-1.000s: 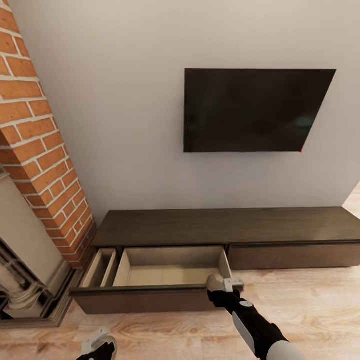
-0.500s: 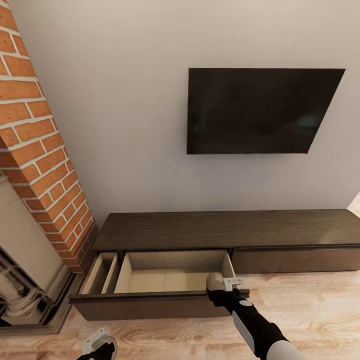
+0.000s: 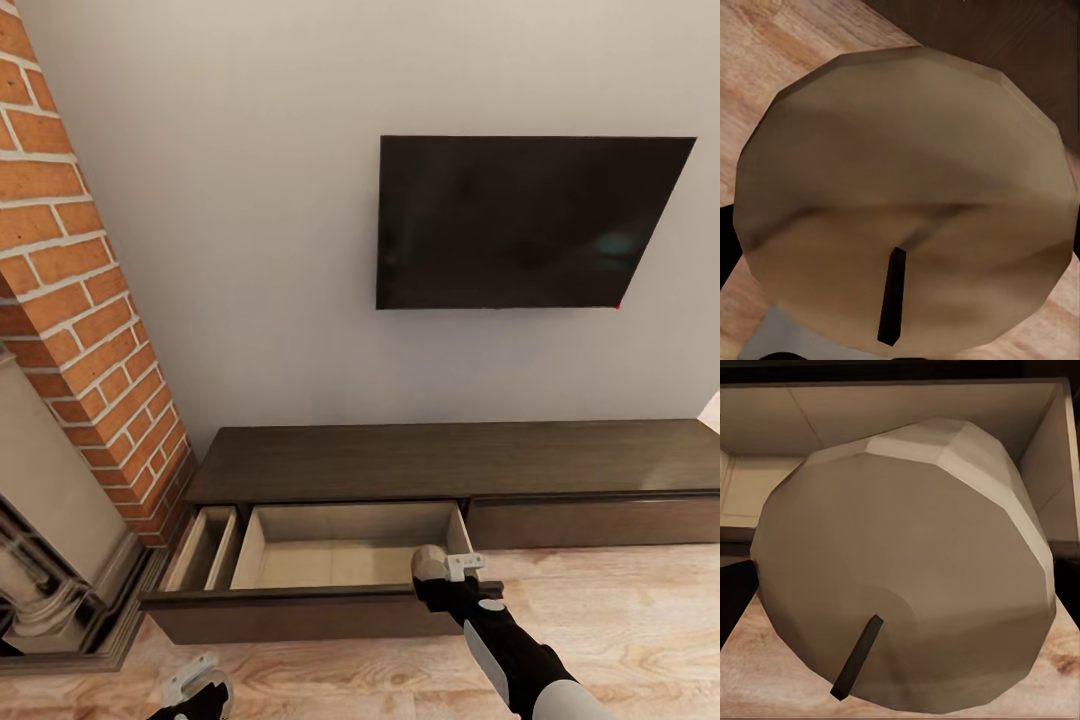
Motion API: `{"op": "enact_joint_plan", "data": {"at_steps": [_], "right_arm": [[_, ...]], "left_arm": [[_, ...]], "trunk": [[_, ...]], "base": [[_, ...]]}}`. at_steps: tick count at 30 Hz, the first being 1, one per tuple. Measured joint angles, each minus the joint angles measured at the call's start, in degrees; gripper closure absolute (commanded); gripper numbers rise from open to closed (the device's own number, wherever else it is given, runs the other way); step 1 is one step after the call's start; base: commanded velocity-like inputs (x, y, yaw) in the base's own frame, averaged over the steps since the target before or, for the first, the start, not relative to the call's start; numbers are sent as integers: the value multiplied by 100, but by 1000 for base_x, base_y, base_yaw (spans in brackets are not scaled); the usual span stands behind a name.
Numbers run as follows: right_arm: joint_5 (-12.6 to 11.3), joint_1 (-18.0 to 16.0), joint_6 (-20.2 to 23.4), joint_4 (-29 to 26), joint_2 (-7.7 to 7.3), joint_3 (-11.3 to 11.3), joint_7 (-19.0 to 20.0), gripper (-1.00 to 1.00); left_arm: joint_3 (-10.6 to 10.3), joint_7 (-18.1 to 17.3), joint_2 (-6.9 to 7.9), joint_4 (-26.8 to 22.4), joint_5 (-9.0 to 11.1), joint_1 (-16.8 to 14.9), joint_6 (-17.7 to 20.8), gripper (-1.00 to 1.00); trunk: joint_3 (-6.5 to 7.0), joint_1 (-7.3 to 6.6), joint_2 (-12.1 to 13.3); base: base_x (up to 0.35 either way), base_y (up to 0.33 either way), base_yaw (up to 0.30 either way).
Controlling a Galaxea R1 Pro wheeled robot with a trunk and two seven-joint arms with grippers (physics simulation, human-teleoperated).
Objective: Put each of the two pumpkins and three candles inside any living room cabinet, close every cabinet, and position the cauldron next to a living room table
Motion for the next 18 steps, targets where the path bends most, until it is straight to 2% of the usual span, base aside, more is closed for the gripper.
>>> {"op": "enact_joint_plan", "data": {"at_steps": [2, 4, 6, 7, 8, 9, 10, 11, 12, 13, 15, 18], "right_arm": [[-5, 0, 84, -9, 9, 8, 1, 100], [-22, 0, 295, -61, 67, 81, 6, 100], [-24, -2, 635, -291, 107, 195, 4, 100], [-12, -2, 749, -386, 111, 213, 3, 100], [-37, -4, 1010, -609, 119, 248, -5, 100], [-53, -4, 1335, -871, 124, 270, -21, 100], [-76, -4, 1706, -1148, 126, 283, -38, 100], [-118, -3, 2274, -1576, 130, 285, -55, 100], [-133, -5, 2636, -1877, 133, 282, -67, 100], [-125, -4, 2967, -2154, 136, 271, -70, 100], [-141, -4, 3592, -2727, 147, 250, -83, 100], [-142, -8, 4424, -3420, 158, 211, -89, 100]], "left_arm": [[-3, -7, 20, -82, 0, 0, 40, 100], [-7, -13, 61, -379, 12, 14, 343, 100], [15, -19, 201, -1042, 26, 36, 1187, 100], [28, -20, 252, -1268, 37, 40, 1460, 100], [71, -13, 356, -1684, 83, 50, 2003, 100], [148, -14, 449, -2213, 213, 52, 2502, 100], [255, -10, 514, -2647, 366, 55, 2953, 100], [456, 4, 570, -3164, 545, 59, 3530, 100], [601, 15, 596, -3532, 733, 57, 3841, 100], [757, 31, 612, -3756, 778, 50, 4122, 100], [1063, 55, 645, -4080, 821, 25, 4474, 100], [1409, 64, 704, -4271, 855, -39, 4678, 100]], "trunk": [[0, 0, 0], [0, 0, 0], [1, 0, 0], [1, 0, 0], [1, 0, 0], [2, 0, -1], [2, 0, -1], [1, 0, 0], [2, -1, -1], [2, 0, -1], [2, -1, -1], [1, 0, 0]], "base": [[0, 0, 0], [0, 0, 0], [0, 0, 0], [0, 0, 0], [0, 0, 0], [0, 0, 0], [0, 0, 0], [0, 0, 0], [0, 0, 0], [0, 0, 0], [0, 0, 0], [0, 0, 0]]}}
